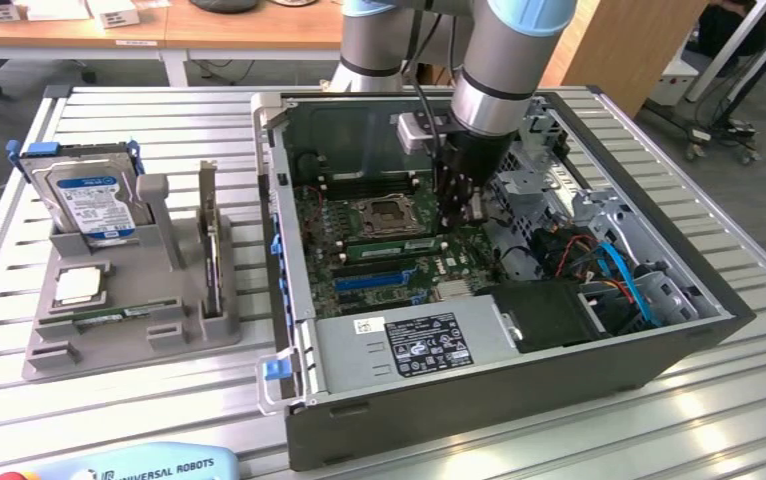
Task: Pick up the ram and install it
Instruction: 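Press down the ram until it locks into place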
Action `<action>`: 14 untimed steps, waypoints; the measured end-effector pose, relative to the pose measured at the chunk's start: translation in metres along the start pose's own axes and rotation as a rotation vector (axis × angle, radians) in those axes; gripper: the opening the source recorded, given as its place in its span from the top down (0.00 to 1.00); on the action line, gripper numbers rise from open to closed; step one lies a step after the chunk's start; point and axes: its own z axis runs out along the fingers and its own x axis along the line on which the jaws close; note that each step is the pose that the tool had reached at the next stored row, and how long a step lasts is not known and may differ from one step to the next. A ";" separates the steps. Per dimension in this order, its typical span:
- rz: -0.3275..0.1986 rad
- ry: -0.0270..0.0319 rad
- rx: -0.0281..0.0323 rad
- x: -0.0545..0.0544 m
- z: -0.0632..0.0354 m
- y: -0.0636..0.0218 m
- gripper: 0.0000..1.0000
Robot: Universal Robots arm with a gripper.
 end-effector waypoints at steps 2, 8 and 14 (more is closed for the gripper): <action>0.000 0.0000 0.0000 0.000 0.0013 0.0000 0.90; 0.000 -0.0005 0.0000 0.000 0.0021 0.0000 0.90; 0.000 -0.0001 -0.0001 0.000 0.0037 0.0000 0.90</action>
